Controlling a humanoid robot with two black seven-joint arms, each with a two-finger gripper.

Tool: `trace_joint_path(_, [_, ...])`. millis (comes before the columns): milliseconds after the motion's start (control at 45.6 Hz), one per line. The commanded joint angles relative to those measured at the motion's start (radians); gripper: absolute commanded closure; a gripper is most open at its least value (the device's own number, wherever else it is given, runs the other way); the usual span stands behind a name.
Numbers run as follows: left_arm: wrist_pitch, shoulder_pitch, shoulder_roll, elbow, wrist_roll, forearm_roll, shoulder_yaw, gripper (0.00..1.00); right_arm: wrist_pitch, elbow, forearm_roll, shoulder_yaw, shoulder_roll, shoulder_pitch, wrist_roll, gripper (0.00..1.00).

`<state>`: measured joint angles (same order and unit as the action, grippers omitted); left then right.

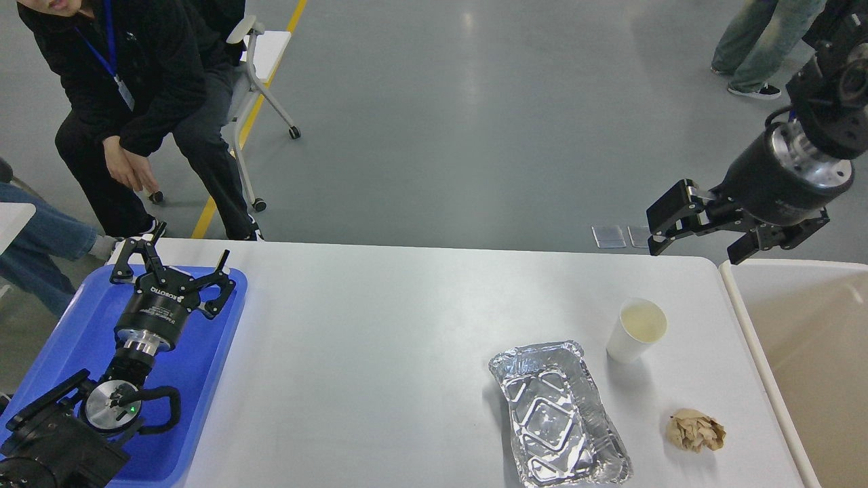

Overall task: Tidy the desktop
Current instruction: 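Lower the open right gripper down onto the white paper cup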

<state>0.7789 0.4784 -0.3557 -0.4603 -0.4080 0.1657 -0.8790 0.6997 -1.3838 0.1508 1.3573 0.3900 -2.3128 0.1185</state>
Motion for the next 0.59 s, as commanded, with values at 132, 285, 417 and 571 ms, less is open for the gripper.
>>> trace_joint_path(132, [0.000, 0.000, 0.001, -0.001, 0.000, 0.000, 0.000, 0.01, -0.114, 0.046, -0.010, -0.075, -0.008, 0.176, -0.010, 0.00])
trace_joint_path(285, [0.000, 0.000, 0.001, 0.000, 0.000, 0.000, 0.000, 0.01, -0.224, 0.051, 0.025, -0.115, -0.008, 0.237, -0.016, 0.00])
trace_joint_path(417, [0.000, 0.000, 0.001, -0.001, 0.000, 0.000, 0.000, 0.01, -0.241, 0.068, 0.113, -0.116, -0.060, 0.273, -0.019, 0.00])
trace_joint_path(571, [0.000, 0.000, 0.001, -0.001, 0.000, -0.002, 0.000, 0.01, -0.246, 0.118, 0.121, -0.122, -0.112, 0.364, -0.019, 0.00])
